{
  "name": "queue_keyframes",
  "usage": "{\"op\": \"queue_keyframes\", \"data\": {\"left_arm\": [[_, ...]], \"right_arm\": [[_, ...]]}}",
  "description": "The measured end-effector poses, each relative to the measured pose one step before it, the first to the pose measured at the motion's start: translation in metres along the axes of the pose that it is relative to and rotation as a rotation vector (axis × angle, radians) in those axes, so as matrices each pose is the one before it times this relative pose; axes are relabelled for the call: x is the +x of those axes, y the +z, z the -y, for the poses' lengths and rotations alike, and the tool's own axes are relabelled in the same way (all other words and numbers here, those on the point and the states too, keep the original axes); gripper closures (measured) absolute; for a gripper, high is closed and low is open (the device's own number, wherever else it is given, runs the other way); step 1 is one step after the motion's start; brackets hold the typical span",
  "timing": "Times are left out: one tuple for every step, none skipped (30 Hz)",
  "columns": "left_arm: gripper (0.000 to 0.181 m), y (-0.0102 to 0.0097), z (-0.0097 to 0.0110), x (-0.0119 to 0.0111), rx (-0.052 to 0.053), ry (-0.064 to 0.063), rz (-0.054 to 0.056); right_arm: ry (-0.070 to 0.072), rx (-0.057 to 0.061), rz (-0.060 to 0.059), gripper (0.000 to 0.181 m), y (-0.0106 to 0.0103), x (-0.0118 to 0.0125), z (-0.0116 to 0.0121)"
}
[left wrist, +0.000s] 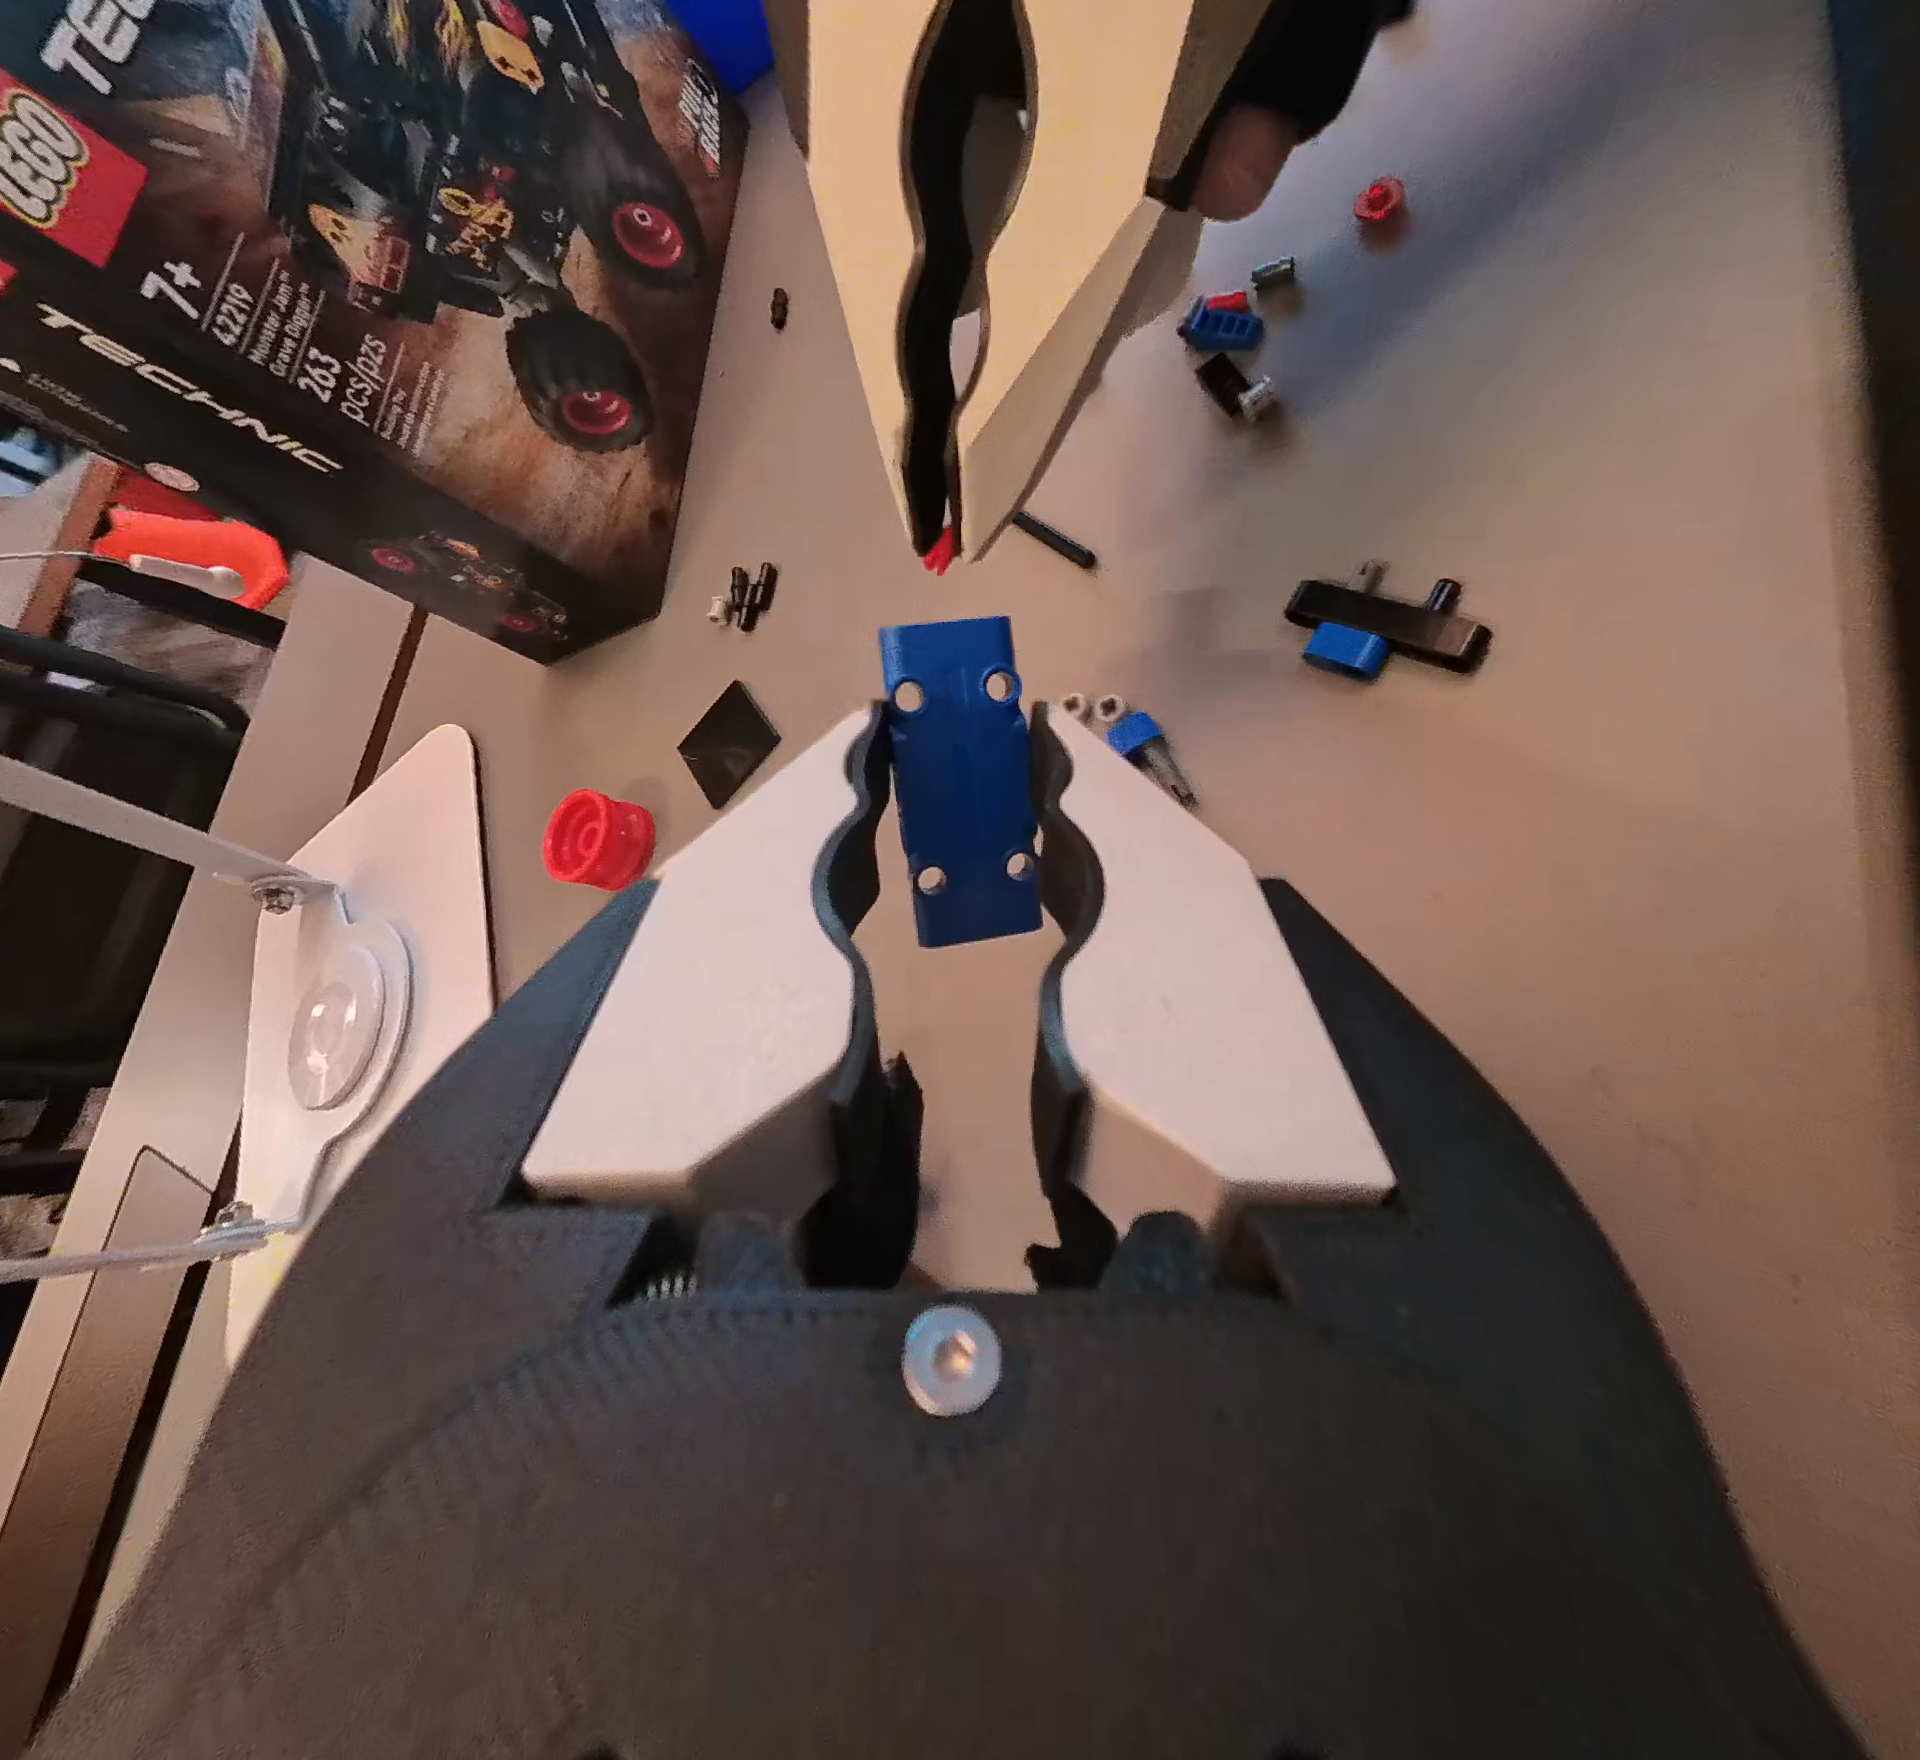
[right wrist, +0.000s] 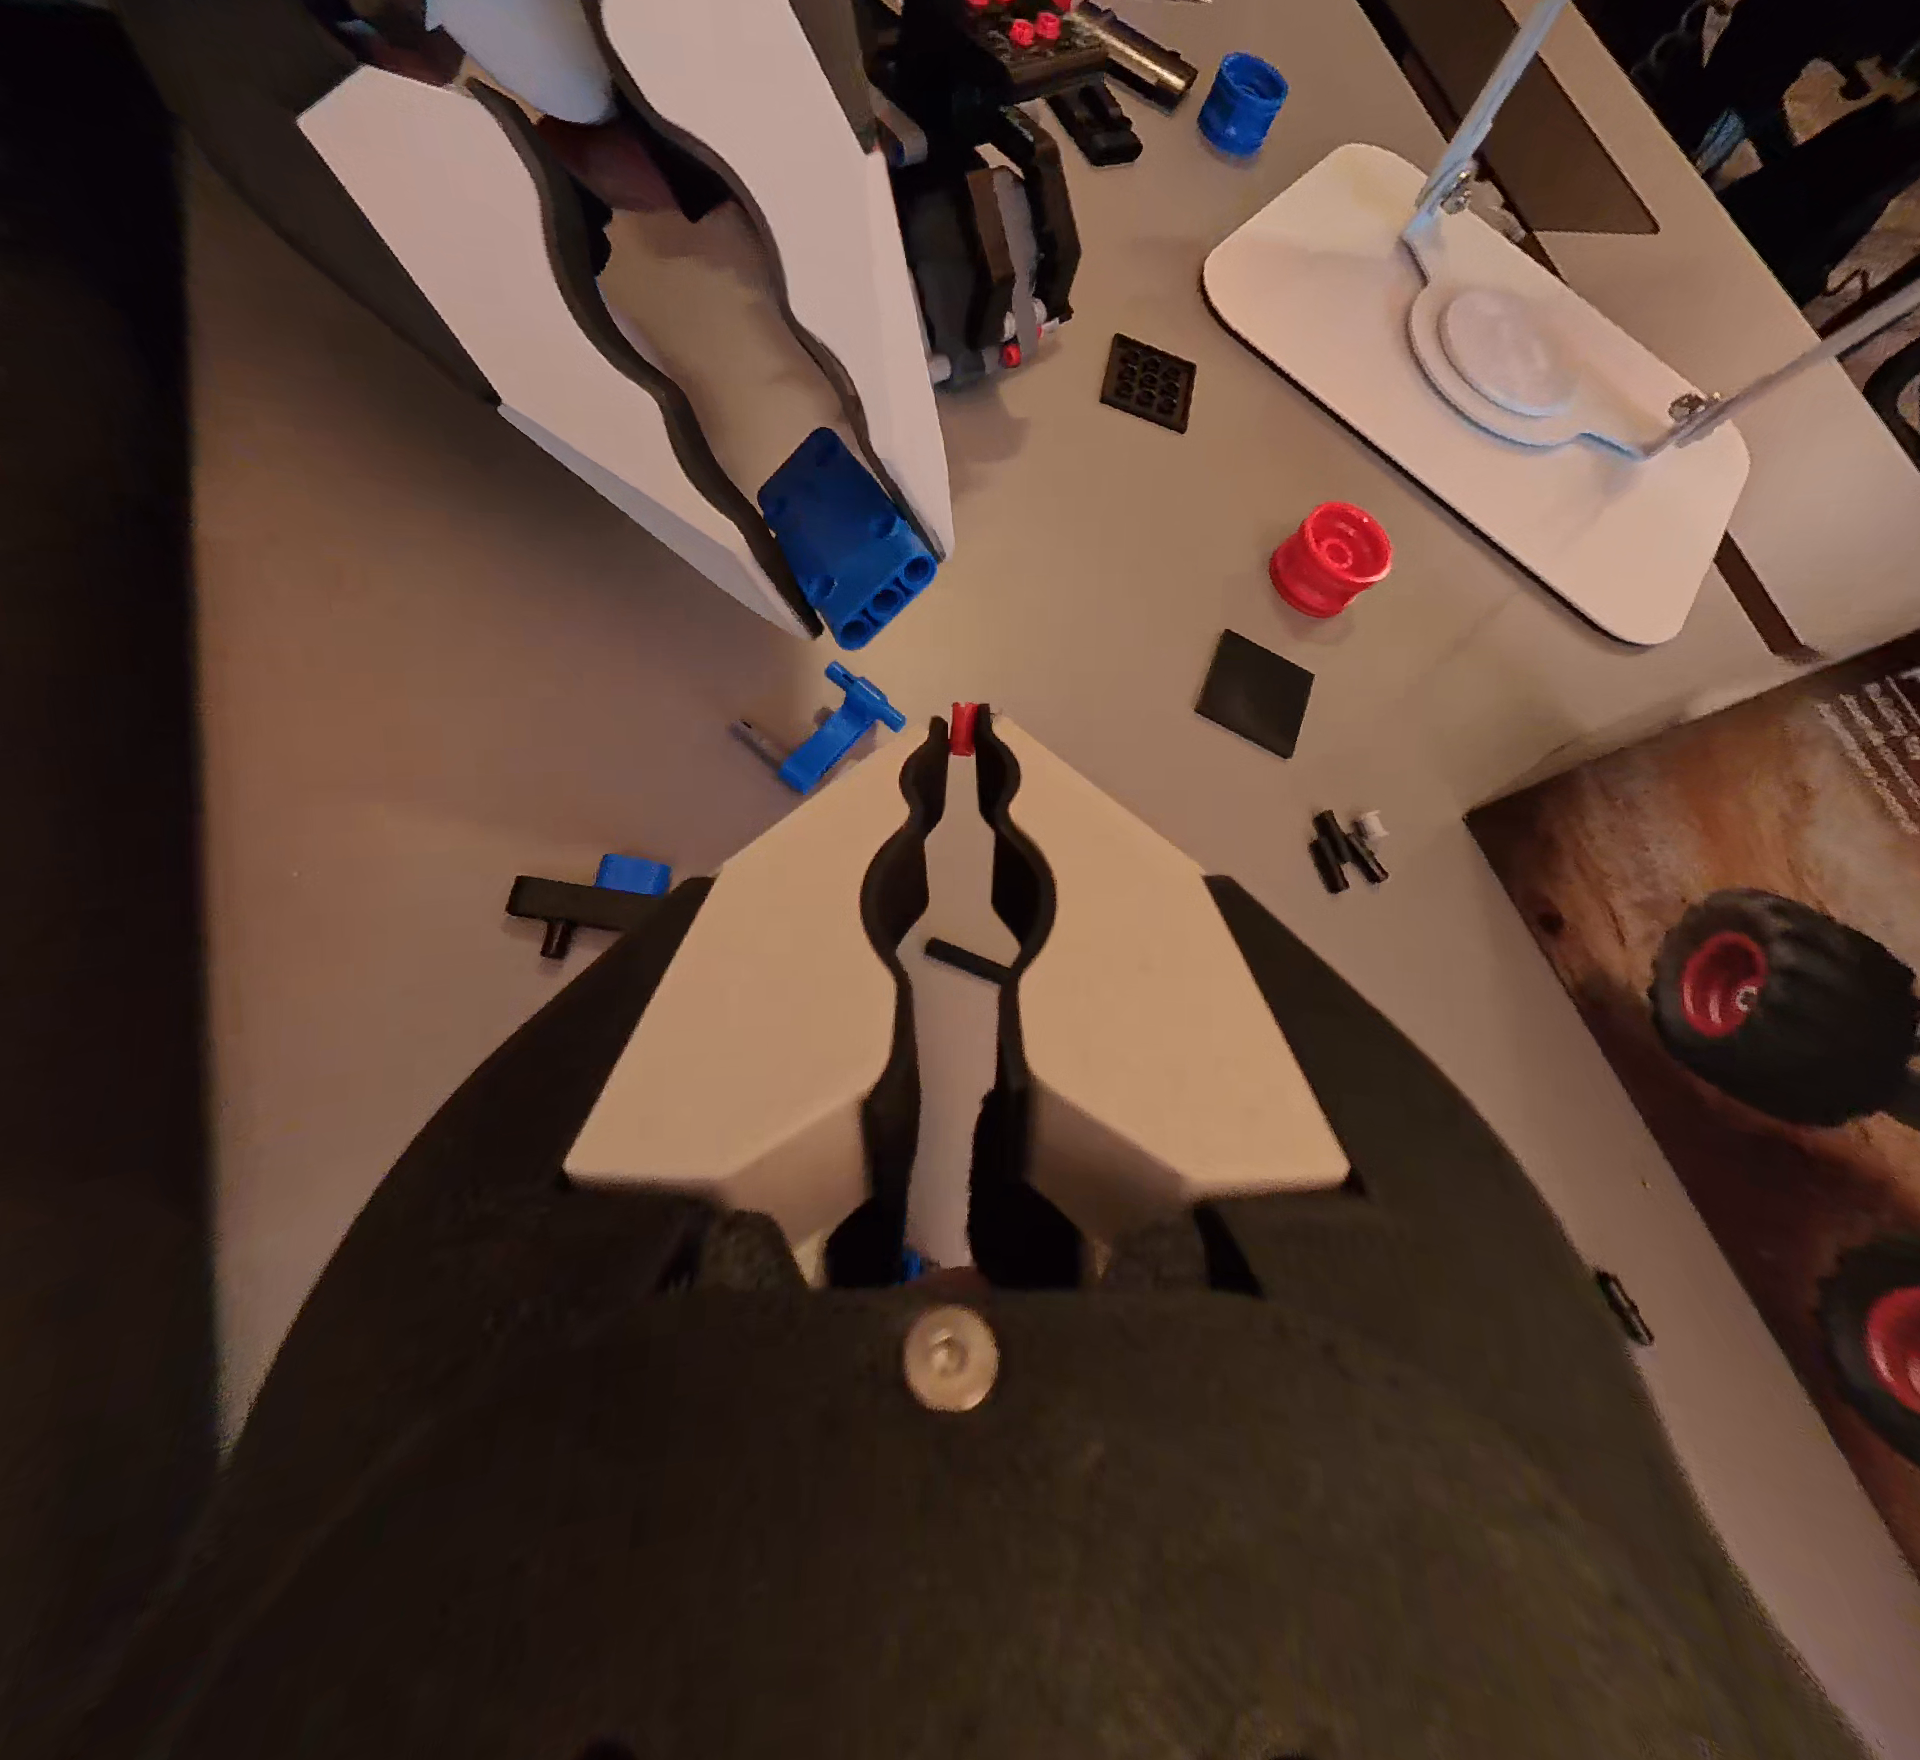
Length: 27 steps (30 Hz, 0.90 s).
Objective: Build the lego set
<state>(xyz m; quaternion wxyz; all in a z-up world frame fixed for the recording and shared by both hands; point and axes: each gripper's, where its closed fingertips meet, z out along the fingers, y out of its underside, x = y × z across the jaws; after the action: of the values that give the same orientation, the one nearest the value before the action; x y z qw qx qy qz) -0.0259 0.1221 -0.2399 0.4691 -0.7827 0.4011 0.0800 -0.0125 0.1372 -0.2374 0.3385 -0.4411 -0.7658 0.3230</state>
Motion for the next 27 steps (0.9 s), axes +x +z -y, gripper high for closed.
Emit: {"op": "queue_keyframes", "data": {"left_arm": [[0.157, 0.00079, -0.00133, 0.00202, -0.008, 0.0001, -0.0101], [0.157, 0.00075, -0.00128, 0.00215, -0.0075, 0.0017, -0.0116], [0.157, 0.00094, -0.00167, 0.00273, -0.0115, -0.003, -0.0159], [0.157, 0.001, -0.00154, 0.00248, -0.0107, -0.0028, -0.0144], [0.157, 0.00077, -0.00118, 0.00239, -0.0072, 0.0022, -0.0118], [0.157, 0.00091, -0.00186, 0.00251, -0.0122, 0.0008, -0.0136], [0.157, 0.00089, -0.00176, 0.00156, -0.0116, 0.0012, -0.0079], [0.157, 0.00097, -0.00199, 0.00132, -0.0125, -0.0019, -0.0074], [0.157, 0.00089, -0.00202, 0.00149, -0.0113, -0.0035, -0.0101], [0.157, 0.00063, -0.00141, 0.00146, -0.0077, -0.0014, -0.0094], [0.157, 0.0006, -0.0013, 0.0019, -0.0079, -0.0005, -0.0117], [0.157, 0.0005, -0.00167, 0.00203, -0.0116, -0.0011, -0.0129], [0.157, 0.00024, -0.00142, 0.00155, -0.0107, 0.0033, -0.0083], [0.157, -0.00013, -0.00143, 0.00233, -0.0128, 0.0013, -0.0146], [0.157, -0.00086, -0.00128, 0.00265, -0.0109, 0.0008, -0.0179], [0.157, -0.00181, -0.00145, 0.00215, -0.0106, 0.0024, -0.0173], [0.157, -0.00247, -0.00356, 0.00586, -0.0217, -0.0097, -0.0462], [0.157, -0.00203, -0.00529, 0.01103, -0.027, -0.0204, -0.078], [0.157, -0.00133, -0.00366, 0.00801, -0.0111, -0.0064, -0.0472], [0.156, -0.00059, -0.00393, 0.00777, -0.0151, -0.0013, -0.041], [0.156, 0.00052, -0.00424, 0.00768, -0.021, 0.0013, -0.0389], [0.156, 0.00091, -0.00114, 0.0029, -0.0057, 0.0058, -0.0097], [0.156, 0.00034, 0.0018, 0.00227, 0.0077, -0.005, -0.0134], [0.157, 0.00095, 0.00137, 0.00343, 0.0042, 0.0006, -0.0187], [0.156, 0.00081, 0.00153, 0.00235, 0.0058, 0.0034, -0.0119], [0.156, 0.00065, 0.00111, 0.0009, 0.0043, 0.0014, -0.0033], [0.156, 0.00029, 0.00055, 0.00024, 0.0031, -0.0012, -0.0014]], "right_arm": [[-0.0084, 0.0032, 0.0045, 0.179, 0.00099, -0.00167, 0.00046], [-0.0061, 0.0022, 0.0067, 0.179, 0.00114, -0.00192, 0.00041], [-0.006, -0.0022, 0.0067, 0.179, 0.00141, -0.00179, -0.0002], [-0.0092, -0.0025, 0.0042, 0.179, 0.00134, -0.00148, -0.00031], [-0.0091, 0.0003, 0.0026, 0.179, 0.00114, -0.00132, 0.0002], [-0.0061, -0.0003, 0.0075, 0.179, 0.00098, -0.002, 0.00036], [-0.0086, 0.0014, 0.0039, 0.179, 0.00073, -0.00161, 0.00068], [-0.0085, -0.0012, 0.0039, 0.179, 0.00075, -0.00146, 0.00029], [-0.007, -0.0045, 0.009, 0.179, 0.00089, -0.00227, -0.00014], [-0.0078, -0.0031, 0.0063, 0.179, 0.00082, -0.00199, -0.00014], [-0.0059, -0.0044, 0.0043, 0.179, 0.001, -0.00178, -0.00012], [-0.0072, -0.0052, 0.0057, 0.179, 0.00103, -0.00212, -0.00007], [-0.0082, -0.0056, 0.0066, 0.179, 0.00102, -0.00226, -0.00007], [-0.0077, -0.0062, 0.0078, 0.179, 0.00112, -0.00242, -0.00016], [-0.0073, -0.0074, 0.0106, 0.179, 0.00104, -0.00281, -0.00031], [-0.0073, -0.0072, 0.0128, 0.178, 0.00085, -0.00325, -0.00038], [-0.0073, -0.0062, 0.0192, 0.178, 0.00064, -0.00425, -0.00028], [-0.001, -0.008, 0.0299, 0.179, 0.00083, -0.00584, -0.00075], [0.0041, -0.0095, 0.0375, 0.178, 0.00135, -0.00695, -0.00088], [-0.001, -0.0068, 0.0299, 0.178, 0.00182, -0.00625, -0.00066], [-0.0031, -0.0126, 0.0226, 0.178, 0.00219, -0.00516, -0.00116], [-0.0017, -0.0179, 0.0177, 0.178, 0.00254, -0.00398, -0.00176], [0.0008, -0.0172, 0.0174, 0.178, 0.00279, -0.00344, -0.00198], [0.0032, -0.0166, 0.0179, 0.178, 0.00313, -0.00311, -0.00222], [0.0033, -0.017, 0.0117, 0.178, 0.00304, -0.00199, -0.00278], [0.007, -0.0197, 0.0088, 0.178, 0.00279, -0.00115, -0.00343], [0.0079, -0.0099, 0.0123, 0.178, 0.00197, -0.00152, -0.00209]]}}
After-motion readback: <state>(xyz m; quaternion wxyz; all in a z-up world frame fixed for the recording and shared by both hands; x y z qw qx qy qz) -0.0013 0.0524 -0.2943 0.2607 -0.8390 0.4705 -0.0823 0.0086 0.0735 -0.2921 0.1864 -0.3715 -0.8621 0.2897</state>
